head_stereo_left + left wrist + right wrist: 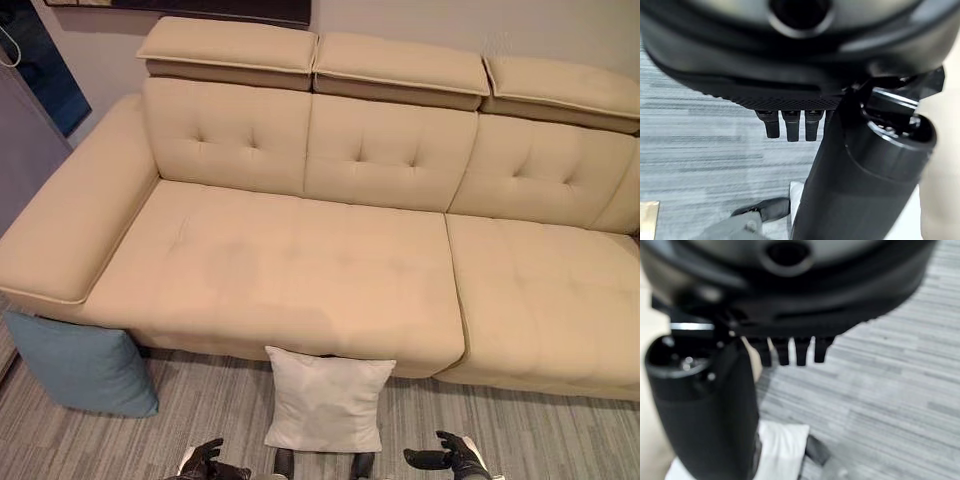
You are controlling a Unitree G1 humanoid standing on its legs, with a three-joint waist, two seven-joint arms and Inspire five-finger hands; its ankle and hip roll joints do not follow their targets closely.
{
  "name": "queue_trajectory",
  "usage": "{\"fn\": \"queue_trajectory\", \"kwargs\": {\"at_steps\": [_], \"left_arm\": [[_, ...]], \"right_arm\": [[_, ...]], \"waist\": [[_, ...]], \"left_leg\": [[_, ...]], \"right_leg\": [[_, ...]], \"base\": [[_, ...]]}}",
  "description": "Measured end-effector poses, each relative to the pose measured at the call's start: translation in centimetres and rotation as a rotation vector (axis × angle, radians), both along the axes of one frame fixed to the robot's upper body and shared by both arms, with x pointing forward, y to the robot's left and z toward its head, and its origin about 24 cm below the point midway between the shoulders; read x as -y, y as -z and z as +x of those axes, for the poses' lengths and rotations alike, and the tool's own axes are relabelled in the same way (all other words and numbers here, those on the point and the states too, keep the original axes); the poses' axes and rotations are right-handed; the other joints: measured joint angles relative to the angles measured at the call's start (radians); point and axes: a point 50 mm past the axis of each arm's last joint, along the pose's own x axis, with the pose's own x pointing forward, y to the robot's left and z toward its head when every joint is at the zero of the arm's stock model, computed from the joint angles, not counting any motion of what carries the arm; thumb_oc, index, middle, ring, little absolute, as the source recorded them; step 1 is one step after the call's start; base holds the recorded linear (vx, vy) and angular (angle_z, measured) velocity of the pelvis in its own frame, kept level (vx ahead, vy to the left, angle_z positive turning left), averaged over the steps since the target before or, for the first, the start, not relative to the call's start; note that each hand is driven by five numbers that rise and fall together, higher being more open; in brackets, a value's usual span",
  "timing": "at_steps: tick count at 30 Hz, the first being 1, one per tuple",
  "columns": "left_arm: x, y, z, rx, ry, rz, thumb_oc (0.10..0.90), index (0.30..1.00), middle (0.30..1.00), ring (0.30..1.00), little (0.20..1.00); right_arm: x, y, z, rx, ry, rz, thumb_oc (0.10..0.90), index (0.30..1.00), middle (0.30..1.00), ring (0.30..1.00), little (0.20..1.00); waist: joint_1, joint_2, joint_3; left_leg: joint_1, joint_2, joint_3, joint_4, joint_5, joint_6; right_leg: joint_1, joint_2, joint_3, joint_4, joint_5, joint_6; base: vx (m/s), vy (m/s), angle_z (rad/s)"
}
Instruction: Pick up all the scattered cushions and arrange them neatly on the sofa.
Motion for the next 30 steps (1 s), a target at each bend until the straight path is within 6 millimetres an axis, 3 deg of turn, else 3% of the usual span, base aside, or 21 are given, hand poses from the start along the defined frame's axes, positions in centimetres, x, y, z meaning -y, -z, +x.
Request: {"fn": "queue_trajectory", "kwargs": {"at_steps": [8,15,19,20,21,23,25,26,30], "left_arm": [[0.9,-0.9,3.2,0.104,0.003,-0.026,0.800,0.900,0.900,0.900,0.900],[1.3,-0.9,3.3,0.118,-0.006,-0.043,0.800,0.900,0.900,0.900,0.900],[0.9,-0.7,2.7,0.090,-0.013,-0.026,0.800,0.900,0.900,0.900,0.900],[0.8,-0.6,2.6,0.084,-0.017,-0.022,0.800,0.900,0.900,0.900,0.900],[0.9,-0.7,2.7,0.090,-0.022,-0.021,0.800,0.900,0.900,0.900,0.900],[0.8,-0.8,3.0,0.102,-0.018,-0.018,0.800,0.900,0.900,0.900,0.900],[0.3,-0.9,3.0,0.102,-0.022,-0.007,0.800,0.900,0.900,0.900,0.900],[0.2,-1.0,3.0,0.102,-0.035,-0.007,0.800,0.900,0.900,0.900,0.900],[0.4,-1.2,4.0,0.128,-0.044,-0.009,0.800,0.900,0.900,0.900,0.900]], "right_arm": [[1.4,-0.6,0.6,0.041,0.048,-0.028,0.800,0.900,0.900,0.900,0.900],[1.4,-0.5,0.0,0.033,0.060,-0.037,0.800,0.900,0.900,0.900,0.900],[1.1,-0.8,1.3,0.062,0.049,-0.033,0.800,0.900,0.900,0.900,0.900],[1.1,-0.9,1.5,0.066,0.048,-0.033,0.800,0.900,0.900,0.900,0.900],[1.1,-1.1,2.0,0.080,0.046,-0.035,0.800,0.900,0.900,0.900,0.900],[1.0,-1.0,1.9,0.082,0.042,-0.031,0.800,0.900,0.900,0.900,0.900],[1.0,-0.9,1.5,0.071,0.040,-0.030,0.800,0.900,0.900,0.900,0.900],[1.3,-1.1,1.9,0.081,0.045,-0.037,0.800,0.900,0.900,0.900,0.900],[1.3,-1.3,2.4,0.105,0.054,-0.035,0.800,0.900,0.900,0.900,0.900]], "waist": [[-0.028,0.024,-0.002],[-0.038,0.032,-0.005],[-0.043,0.014,0.011],[-0.042,0.013,0.012],[-0.037,0.036,0.024],[-0.019,0.037,0.023],[0.003,0.013,0.020],[0.000,0.017,0.037],[-0.004,0.032,0.041]], "left_leg": [[-0.019,0.007,-0.015,0.007,0.002,-0.006],[-0.014,-0.009,-0.005,0.005,0.002,-0.006],[-0.040,-0.007,0.043,0.017,0.004,0.006],[-0.046,-0.003,0.056,0.018,0.004,0.014],[-0.062,0.027,0.070,0.010,0.009,0.029],[-0.070,0.040,0.073,0.011,0.008,0.029],[-0.089,0.029,0.091,0.012,0.018,0.015],[-0.102,0.030,0.082,0.012,0.034,0.002],[-0.170,0.045,0.053,0.035,0.049,-0.019]], "right_leg": [[-0.002,0.008,-0.012,-0.013,0.007,-0.008],[-0.011,0.007,0.004,-0.009,0.021,-0.005],[-0.076,-0.007,0.045,0.046,0.033,0.014],[-0.083,-0.008,0.052,0.040,0.046,0.050],[-0.108,-0.003,0.011,0.130,-0.026,0.070],[-0.125,-0.007,-0.012,0.232,-0.085,0.072],[-0.111,-0.037,-0.035,0.244,-0.155,0.060],[-0.086,-0.019,-0.030,0.159,-0.132,0.025],[-0.085,0.024,-0.037,0.057,-0.072,-0.017]], "base": [[-0.03,-0.038,0.05],[-0.03,0.016,-0.05],[-0.11,0.014,-0.34],[-0.04,-0.033,-0.29],[-0.05,-0.059,-0.28],[-0.08,-0.089,-0.21],[-0.10,-0.105,-0.18],[-0.17,-0.152,-0.07],[-0.12,-0.083,0.09]]}}
